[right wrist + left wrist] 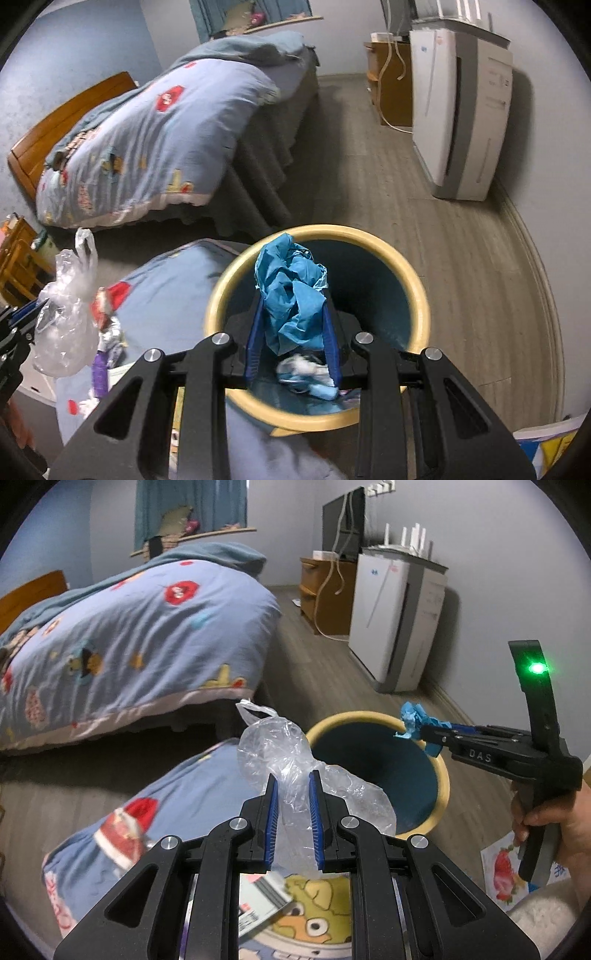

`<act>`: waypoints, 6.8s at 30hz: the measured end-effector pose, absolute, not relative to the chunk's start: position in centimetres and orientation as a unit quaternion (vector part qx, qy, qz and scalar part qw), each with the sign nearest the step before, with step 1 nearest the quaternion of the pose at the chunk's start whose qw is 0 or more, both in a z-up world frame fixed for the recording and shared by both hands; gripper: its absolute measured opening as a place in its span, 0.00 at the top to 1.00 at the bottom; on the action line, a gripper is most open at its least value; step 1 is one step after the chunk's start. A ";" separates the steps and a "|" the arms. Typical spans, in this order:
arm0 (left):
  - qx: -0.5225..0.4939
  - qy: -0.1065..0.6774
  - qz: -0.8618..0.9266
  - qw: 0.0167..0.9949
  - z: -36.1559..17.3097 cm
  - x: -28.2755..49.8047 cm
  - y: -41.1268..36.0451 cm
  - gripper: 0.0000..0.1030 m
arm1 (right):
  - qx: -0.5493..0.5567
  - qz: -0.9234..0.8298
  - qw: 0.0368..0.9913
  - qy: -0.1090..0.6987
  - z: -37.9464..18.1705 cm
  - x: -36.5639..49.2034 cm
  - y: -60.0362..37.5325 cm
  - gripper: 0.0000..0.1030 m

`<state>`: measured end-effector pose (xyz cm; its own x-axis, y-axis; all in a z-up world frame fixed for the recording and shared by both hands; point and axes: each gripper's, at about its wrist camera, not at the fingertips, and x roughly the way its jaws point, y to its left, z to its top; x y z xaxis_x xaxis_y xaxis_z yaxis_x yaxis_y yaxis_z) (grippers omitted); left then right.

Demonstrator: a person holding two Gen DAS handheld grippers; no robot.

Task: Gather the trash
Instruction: 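Carry the plastic bag and glove over the bin and open both tools, then move both open tools back over the remaining trash on the bed, then grasp the white tissue with the left tool while the right tool grasps the purple spray bottle, then carry the tissue and spray bottle over the bin and open both tools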

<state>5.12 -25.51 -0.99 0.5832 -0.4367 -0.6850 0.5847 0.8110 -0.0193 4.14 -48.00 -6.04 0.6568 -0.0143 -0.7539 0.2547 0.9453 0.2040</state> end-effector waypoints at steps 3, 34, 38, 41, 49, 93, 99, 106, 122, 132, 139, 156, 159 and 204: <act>0.115 0.358 -0.296 0.878 -2.0 5.3 -27.3 0.84 | 0.154 -0.083 0.891 0.419 -7.2 4.3 -48.9 0.73; 0.181 0.389 -0.303 0.851 -9.0 6.0 -34.8 0.35 | 0.261 -0.142 0.845 0.445 -11.8 3.7 -52.6 0.32; 0.183 0.383 -0.295 0.856 -8.6 5.8 -34.3 0.22 | 0.260 -0.145 0.847 0.441 -11.1 3.7 -52.3 0.19; 0.187 0.374 -0.289 0.861 -8.2 5.6 -33.6 0.13 | 0.252 -0.147 0.853 0.433 -10.2 3.7 -51.9 0.05; 0.199 0.359 -0.268 0.871 -6.8 4.7 -30.2 0.09 | 0.257 -0.154 0.854 0.426 -8.9 3.6 -50.6 0.06; 0.108 0.483 -0.111 0.862 -13.2 2.7 -2.4 0.07 | 0.123 0.018 0.850 0.512 -12.4 10.8 -23.5 0.06; 0.091 0.502 -0.138 0.849 -15.5 2.1 -3.2 0.08 | 0.089 0.034 0.849 0.521 -13.3 11.3 -20.6 0.06; 0.090 0.533 -0.170 0.824 -17.4 2.2 -3.9 0.38 | 0.080 0.044 0.844 0.528 -14.3 11.9 -19.2 0.06; 0.028 0.535 -0.117 0.836 -16.1 3.4 1.4 0.85 | 0.058 0.095 0.835 0.539 -15.4 12.0 -14.4 0.53; 0.017 0.518 -0.094 0.850 -14.7 4.1 3.6 0.85 | 0.036 0.131 0.813 0.566 -17.4 12.1 -11.6 0.61; 0.021 0.510 -0.091 0.855 -14.6 4.9 3.3 0.85 | 0.026 0.145 0.805 0.575 -18.4 12.2 -10.6 0.69; 0.023 0.464 -0.099 0.880 -10.6 4.1 2.5 0.85 | 0.080 0.145 0.837 0.521 -12.0 11.4 -15.5 0.69; 0.019 0.452 -0.105 0.886 -9.6 4.0 1.9 0.85 | 0.096 0.137 0.846 0.506 -10.6 11.3 -17.0 0.69; 0.083 0.421 -0.251 0.867 -7.7 5.0 -22.5 0.85 | 0.202 -0.039 0.864 0.460 -8.8 6.0 -44.6 0.69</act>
